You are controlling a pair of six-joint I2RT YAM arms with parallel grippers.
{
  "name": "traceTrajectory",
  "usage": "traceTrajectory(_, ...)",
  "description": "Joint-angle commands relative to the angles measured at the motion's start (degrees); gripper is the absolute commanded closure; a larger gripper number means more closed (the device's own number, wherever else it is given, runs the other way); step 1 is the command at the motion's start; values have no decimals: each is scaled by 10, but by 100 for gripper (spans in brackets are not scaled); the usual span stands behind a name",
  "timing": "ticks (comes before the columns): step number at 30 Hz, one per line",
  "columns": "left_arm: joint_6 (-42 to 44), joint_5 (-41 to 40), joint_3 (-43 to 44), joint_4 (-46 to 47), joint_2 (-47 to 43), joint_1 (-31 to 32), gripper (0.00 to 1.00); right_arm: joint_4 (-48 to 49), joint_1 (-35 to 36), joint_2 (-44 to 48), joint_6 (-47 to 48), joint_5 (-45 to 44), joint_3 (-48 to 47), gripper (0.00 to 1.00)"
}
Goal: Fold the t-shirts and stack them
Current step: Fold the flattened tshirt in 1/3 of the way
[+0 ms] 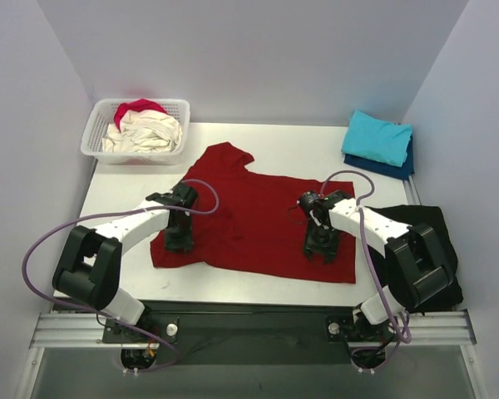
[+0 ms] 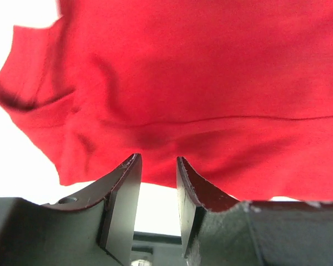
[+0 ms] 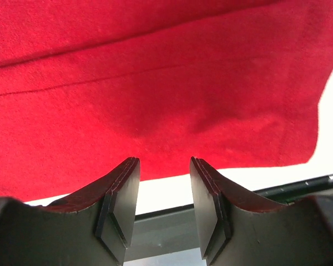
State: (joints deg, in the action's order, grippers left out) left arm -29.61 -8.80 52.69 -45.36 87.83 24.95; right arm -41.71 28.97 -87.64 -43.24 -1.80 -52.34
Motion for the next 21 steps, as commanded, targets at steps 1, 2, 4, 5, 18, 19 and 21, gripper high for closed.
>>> traceTrajectory(1, -31, -23, 16, -24, -2, -32, 58, 9, 4, -13, 20, 13, 8, 58)
traceTrajectory(2, -31, -26, 20, -32, 14, -39, 59, 14, 5, -17, 24, 14, 12, 58)
traceTrajectory(4, -28, -39, 27, -45, 32, -56, 59, 29, 5, -33, 30, 31, 13, 58)
traceTrajectory(5, -28, -43, 28, -47, 46, -62, 59, 33, 5, -40, 33, 35, 14, 58)
traceTrajectory(18, -14, 2, -12, -55, 68, -160, 68, 39, 5, -130, 48, 70, 20, 60)
traceTrajectory(19, -18, 11, -12, -59, 62, -168, 68, 37, 5, -130, 49, 71, 29, 60)
traceTrajectory(21, -20, 32, -19, -62, 43, -187, 69, 29, 5, -131, 47, 73, 43, 61)
